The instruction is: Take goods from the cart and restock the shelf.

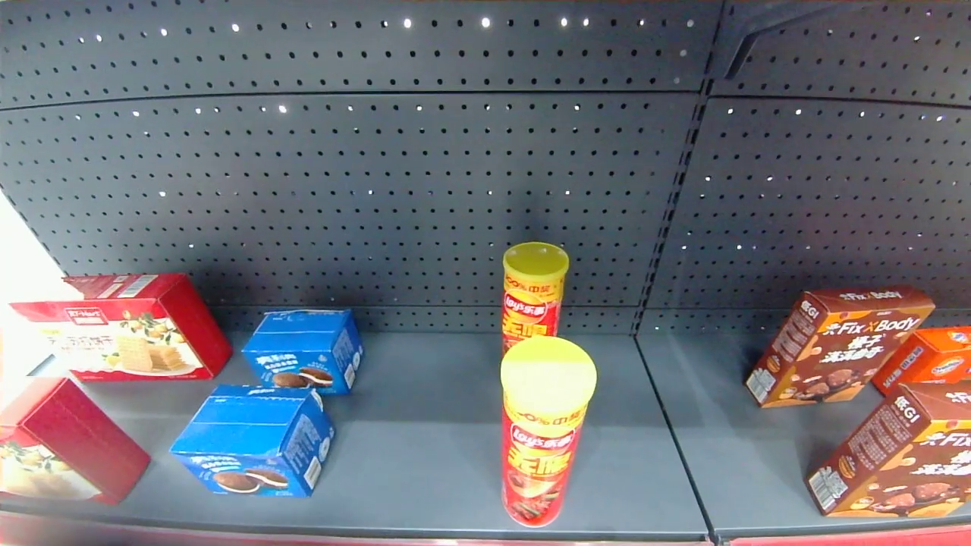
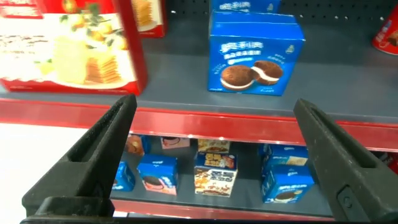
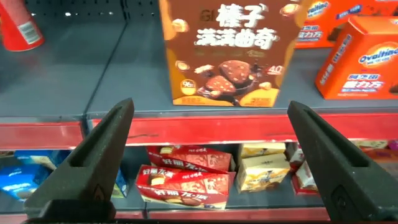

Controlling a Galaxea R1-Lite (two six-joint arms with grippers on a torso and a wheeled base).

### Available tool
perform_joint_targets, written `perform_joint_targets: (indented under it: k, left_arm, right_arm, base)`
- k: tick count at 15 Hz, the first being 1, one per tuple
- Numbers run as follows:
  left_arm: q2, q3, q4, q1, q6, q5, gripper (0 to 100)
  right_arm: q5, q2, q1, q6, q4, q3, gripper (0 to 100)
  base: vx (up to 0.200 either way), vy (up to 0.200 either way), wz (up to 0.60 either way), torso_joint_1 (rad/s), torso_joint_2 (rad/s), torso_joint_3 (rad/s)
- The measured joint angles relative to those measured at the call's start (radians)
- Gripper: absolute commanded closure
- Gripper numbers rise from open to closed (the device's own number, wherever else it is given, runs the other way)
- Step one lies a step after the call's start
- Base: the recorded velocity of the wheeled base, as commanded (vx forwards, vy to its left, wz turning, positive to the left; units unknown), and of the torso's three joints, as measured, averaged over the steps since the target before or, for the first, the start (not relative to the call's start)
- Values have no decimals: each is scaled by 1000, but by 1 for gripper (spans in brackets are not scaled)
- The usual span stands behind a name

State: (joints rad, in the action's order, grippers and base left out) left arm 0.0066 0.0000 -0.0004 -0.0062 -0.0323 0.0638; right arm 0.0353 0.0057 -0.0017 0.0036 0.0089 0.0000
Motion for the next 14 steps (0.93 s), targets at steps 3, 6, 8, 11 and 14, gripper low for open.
perform_joint_targets:
  k: [3, 6, 8, 11, 14]
  left_arm:
    - [0, 0, -1, 0, 0, 0, 0]
    - [0, 0, 0, 0, -1, 0, 0]
    - [0, 0, -1, 0, -1, 1, 0]
    - [0, 0, -1, 0, 1, 0, 0]
    - [0, 0, 0, 0, -1, 1, 0]
  right_arm:
    - [0, 0, 0, 0, 0, 0, 0]
    - [0, 0, 0, 0, 0, 0, 0]
    - [0, 0, 0, 0, 0, 0, 0]
    - [0, 0, 0, 0, 0, 0, 0]
    - [0, 0, 0, 0, 1, 0, 0]
  base:
    - [0, 0, 0, 0, 0, 0]
    - [0, 0, 0, 0, 0, 0]
    - [0, 0, 0, 0, 0, 0]
    - [0, 0, 0, 0, 0, 0]
    - [0, 0, 0, 0, 0, 0]
